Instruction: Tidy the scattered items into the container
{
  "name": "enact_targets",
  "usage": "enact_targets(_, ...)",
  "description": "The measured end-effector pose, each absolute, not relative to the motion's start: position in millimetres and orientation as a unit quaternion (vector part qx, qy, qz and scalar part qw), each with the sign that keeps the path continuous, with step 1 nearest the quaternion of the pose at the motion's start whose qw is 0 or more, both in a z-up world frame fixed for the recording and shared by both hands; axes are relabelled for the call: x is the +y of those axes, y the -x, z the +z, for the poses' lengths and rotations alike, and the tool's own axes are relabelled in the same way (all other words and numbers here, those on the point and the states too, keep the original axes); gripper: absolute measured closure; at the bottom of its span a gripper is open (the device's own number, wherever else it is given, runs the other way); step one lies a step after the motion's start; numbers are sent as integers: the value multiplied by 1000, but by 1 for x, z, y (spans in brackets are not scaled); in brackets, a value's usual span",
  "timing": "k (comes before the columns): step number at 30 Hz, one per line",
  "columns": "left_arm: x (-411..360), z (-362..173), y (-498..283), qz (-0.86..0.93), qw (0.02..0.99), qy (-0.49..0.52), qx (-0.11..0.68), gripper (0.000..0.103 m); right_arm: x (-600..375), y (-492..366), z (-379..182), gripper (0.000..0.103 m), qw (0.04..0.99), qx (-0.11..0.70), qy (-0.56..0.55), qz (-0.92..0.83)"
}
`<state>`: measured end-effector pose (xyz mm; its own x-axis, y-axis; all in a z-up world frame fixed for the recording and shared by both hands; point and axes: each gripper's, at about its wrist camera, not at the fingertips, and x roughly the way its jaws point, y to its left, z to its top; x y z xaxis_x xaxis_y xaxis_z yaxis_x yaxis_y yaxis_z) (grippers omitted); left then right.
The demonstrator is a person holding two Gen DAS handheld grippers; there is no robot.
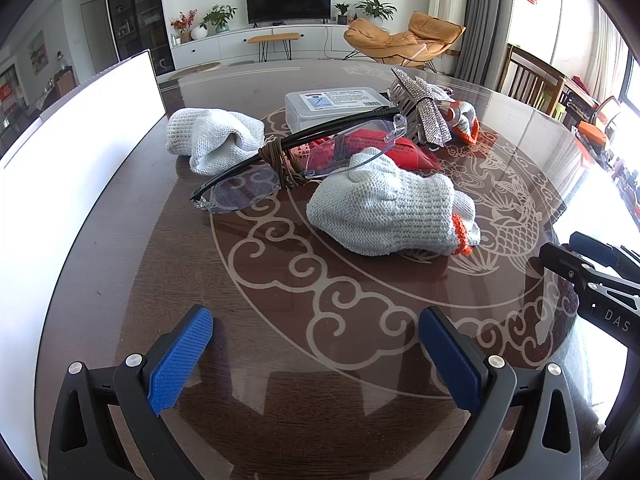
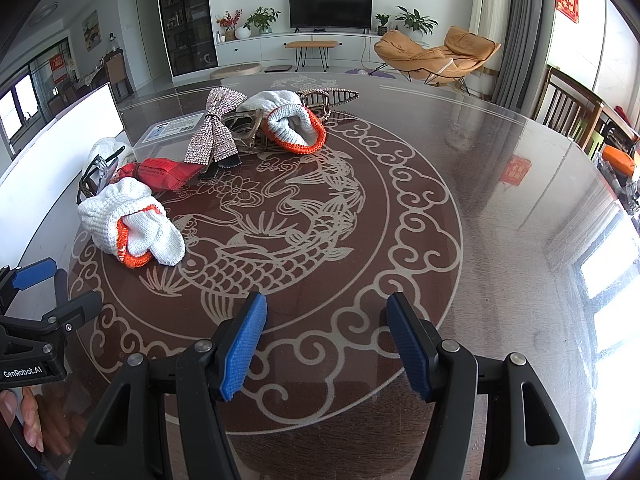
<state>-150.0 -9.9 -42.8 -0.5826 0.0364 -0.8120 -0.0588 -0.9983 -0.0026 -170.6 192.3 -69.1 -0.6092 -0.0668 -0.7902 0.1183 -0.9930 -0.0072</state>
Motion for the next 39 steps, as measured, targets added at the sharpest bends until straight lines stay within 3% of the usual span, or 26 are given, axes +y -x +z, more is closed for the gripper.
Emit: enact_targets(39,-15,-42,151,890,20,455,7,0,192,171,-69,39,52,29,-439,-897)
